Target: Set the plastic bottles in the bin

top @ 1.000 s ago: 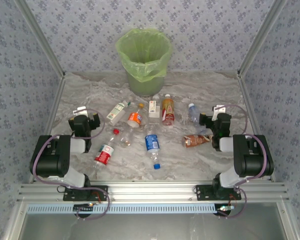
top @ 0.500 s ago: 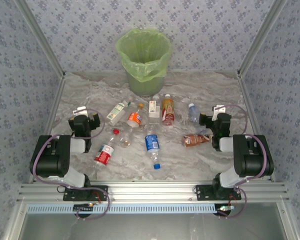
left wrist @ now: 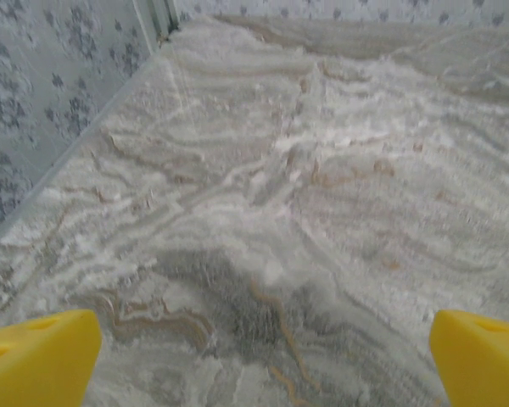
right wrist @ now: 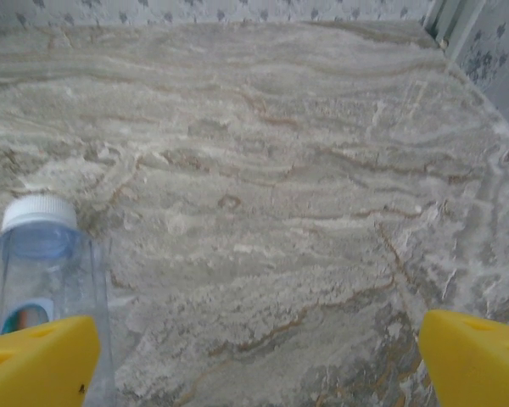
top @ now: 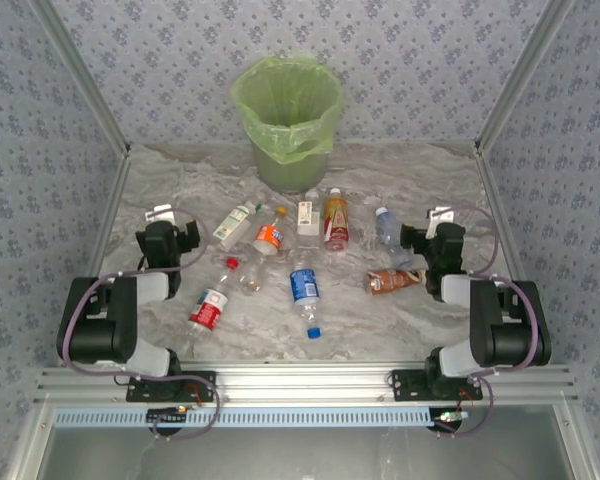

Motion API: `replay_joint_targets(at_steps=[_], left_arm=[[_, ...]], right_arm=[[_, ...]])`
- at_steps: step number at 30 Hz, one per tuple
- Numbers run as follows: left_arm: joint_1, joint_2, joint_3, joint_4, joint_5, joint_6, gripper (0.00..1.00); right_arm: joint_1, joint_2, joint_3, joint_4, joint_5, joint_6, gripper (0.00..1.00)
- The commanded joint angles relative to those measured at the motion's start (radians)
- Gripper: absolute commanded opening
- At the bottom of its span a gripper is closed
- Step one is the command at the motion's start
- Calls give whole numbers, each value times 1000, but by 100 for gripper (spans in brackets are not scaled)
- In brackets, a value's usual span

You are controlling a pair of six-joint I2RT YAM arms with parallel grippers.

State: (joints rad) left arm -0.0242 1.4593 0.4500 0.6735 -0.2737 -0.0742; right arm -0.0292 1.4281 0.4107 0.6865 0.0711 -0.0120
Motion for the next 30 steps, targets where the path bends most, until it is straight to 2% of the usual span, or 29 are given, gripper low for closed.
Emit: replay_joint_targets(at_steps=[1, 6, 10, 14, 17, 24, 30], left_arm=[[1, -70, 34, -91, 1, 12, 99], [-7, -173, 103, -287, -45, -66, 99], [-20, -233, 210, -553, -83, -233, 99], [-27, -270, 273, -740, -40, -384, 99], [-27, -292, 290, -814, 45, -448, 99], [-27, -319, 338, -933, 173, -509, 99], [-25, -301, 377, -1014, 169, -538, 99]], right_arm=[[0, -58, 45, -98, 15, 5, 99], [4, -141, 153, -333, -18, 44, 99], [26, -134, 291, -574, -107, 72, 99], [87, -91, 381, -708, -85, 74, 99], [123, -41, 445, -799, -44, 88, 99], [153, 71, 540, -952, -89, 104, 99], [164, 171, 617, -1049, -107, 85, 99]])
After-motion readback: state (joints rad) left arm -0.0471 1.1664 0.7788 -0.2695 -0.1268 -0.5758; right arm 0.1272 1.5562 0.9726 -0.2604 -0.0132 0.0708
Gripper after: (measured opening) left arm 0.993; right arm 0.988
